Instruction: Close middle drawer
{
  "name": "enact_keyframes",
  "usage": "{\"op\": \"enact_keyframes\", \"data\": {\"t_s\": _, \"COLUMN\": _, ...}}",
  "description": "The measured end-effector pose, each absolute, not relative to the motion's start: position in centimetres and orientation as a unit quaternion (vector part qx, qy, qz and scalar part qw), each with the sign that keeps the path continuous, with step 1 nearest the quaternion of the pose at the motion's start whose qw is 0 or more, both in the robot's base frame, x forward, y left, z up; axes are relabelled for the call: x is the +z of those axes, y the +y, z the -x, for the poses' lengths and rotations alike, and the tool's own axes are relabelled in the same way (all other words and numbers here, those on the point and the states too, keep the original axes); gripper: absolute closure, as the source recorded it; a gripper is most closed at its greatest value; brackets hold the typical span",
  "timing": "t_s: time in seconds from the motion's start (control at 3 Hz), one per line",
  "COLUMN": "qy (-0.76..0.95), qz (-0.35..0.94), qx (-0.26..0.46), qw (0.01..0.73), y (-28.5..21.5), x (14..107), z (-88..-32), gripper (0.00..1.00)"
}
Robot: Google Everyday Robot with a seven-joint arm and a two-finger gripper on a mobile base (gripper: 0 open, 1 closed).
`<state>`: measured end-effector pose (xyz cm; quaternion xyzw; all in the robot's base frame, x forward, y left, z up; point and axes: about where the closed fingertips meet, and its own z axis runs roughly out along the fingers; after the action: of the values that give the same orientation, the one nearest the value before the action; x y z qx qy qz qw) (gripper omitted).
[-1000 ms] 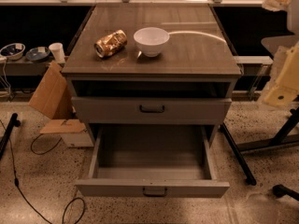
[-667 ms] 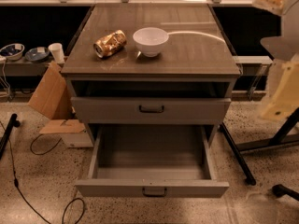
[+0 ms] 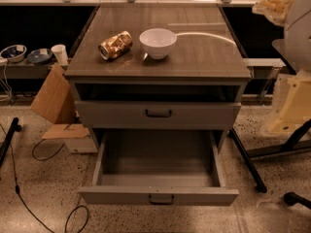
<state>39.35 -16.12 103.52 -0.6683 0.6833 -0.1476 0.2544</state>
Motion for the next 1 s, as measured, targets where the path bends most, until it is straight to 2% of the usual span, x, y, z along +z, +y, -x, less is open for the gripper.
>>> {"op": "enact_keyframes", "data": {"t_s": 0.33, "qy": 0.661, "qz": 0.691, "qx": -0.155, "qw": 0.248, "y": -15.2, "x": 101.3, "z": -39.5, "gripper": 0.00}}
{"op": "enact_keyframes", "data": {"t_s": 0.67, "qy": 0.594, "qz": 0.753, "qx": -0.160, "qw": 0.232, "y": -13.1, "x": 94.1, "z": -41.3, "gripper": 0.00}}
{"op": "enact_keyframes", "data": {"t_s": 1.0, "qy": 0.554, "qz": 0.792, "qx": -0.145, "qw": 0.210, "y": -13.2, "x": 84.8, "z": -43.4, "gripper": 0.00}}
